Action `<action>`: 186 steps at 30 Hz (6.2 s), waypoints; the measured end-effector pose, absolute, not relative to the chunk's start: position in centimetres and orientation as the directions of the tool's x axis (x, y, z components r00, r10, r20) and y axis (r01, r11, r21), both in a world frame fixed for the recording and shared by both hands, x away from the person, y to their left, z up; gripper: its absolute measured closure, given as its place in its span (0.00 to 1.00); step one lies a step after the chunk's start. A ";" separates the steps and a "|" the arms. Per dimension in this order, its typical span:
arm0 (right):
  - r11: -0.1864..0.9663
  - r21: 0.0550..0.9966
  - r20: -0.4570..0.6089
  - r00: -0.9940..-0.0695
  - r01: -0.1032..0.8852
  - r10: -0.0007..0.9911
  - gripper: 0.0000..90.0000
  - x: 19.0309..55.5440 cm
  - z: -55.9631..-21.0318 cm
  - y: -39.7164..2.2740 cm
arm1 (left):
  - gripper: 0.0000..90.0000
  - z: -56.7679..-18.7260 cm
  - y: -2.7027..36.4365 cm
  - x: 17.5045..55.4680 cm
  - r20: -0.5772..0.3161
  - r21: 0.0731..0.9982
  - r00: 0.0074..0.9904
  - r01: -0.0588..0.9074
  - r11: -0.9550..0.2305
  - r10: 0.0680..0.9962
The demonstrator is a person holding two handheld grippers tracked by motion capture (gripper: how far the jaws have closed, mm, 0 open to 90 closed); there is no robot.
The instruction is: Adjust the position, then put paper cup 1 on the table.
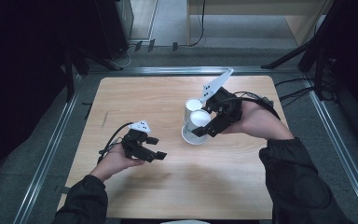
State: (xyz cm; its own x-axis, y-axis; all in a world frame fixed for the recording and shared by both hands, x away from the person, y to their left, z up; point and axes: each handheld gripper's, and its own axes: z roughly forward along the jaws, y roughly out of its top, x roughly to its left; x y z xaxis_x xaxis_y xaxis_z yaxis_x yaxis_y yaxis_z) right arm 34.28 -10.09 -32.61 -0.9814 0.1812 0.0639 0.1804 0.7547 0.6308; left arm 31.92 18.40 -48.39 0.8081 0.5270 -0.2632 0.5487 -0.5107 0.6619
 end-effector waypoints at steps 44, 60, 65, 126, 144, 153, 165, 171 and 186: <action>0.605 0.747 0.236 -0.961 0.276 0.148 0.38 34.5 -42.9 -9.3 | 0.19 -45.2 14.3 32.1 -0.244 0.750 0.932 0.357 -0.556 0.269; 0.569 0.759 0.307 -0.945 0.316 0.115 0.38 34.4 -44.2 -9.3 | 0.20 -46.4 13.0 32.1 -0.218 0.727 0.952 0.306 -0.615 0.216; 0.559 0.763 0.325 -0.940 0.325 0.103 0.38 34.4 -44.3 -9.3 | 0.28 -46.4 13.0 32.0 -0.207 0.733 0.957 0.290 -0.615 0.205; 0.534 0.799 0.195 -0.959 0.276 0.204 0.31 32.2 -45.8 -11.6 | 0.34 -43.7 14.5 32.2 -0.061 0.481 0.976 0.213 -0.850 0.210; 0.528 0.810 0.196 -0.966 0.257 0.168 0.27 32.1 -46.4 -10.6 | 0.34 -45.2 12.7 31.4 -0.007 0.313 0.987 0.155 -0.937 0.161; 0.544 0.803 0.203 -0.970 0.244 0.135 0.27 32.0 -47.4 -9.5 | 0.34 -45.6 11.6 31.4 -0.009 0.291 0.992 0.120 -0.949 0.123; 0.577 0.779 0.223 -0.968 0.247 0.114 0.28 31.9 -48.7 -7.8 | 0.34 -45.6 10.9 31.3 -0.021 0.290 0.993 0.113 -0.950 0.112; 0.577 0.784 0.211 -0.972 0.230 0.102 0.32 31.8 -48.7 -7.5 | 0.34 -45.5 10.7 31.1 -0.027 0.308 0.995 0.103 -0.946 0.099; 0.582 0.785 0.188 -0.977 0.213 0.104 0.38 31.8 -48.2 -7.9 | 0.15 -45.5 11.1 31.4 -0.054 0.343 0.988 0.152 -0.927 0.142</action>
State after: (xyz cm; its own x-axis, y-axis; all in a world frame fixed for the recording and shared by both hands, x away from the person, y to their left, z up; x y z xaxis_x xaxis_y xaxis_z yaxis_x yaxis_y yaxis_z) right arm 31.79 -7.88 -48.15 -0.9766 0.1038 0.1882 0.2131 0.5823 0.7846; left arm 31.40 11.12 -45.54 0.9884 0.1417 -0.0537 0.1516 -0.9269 0.3432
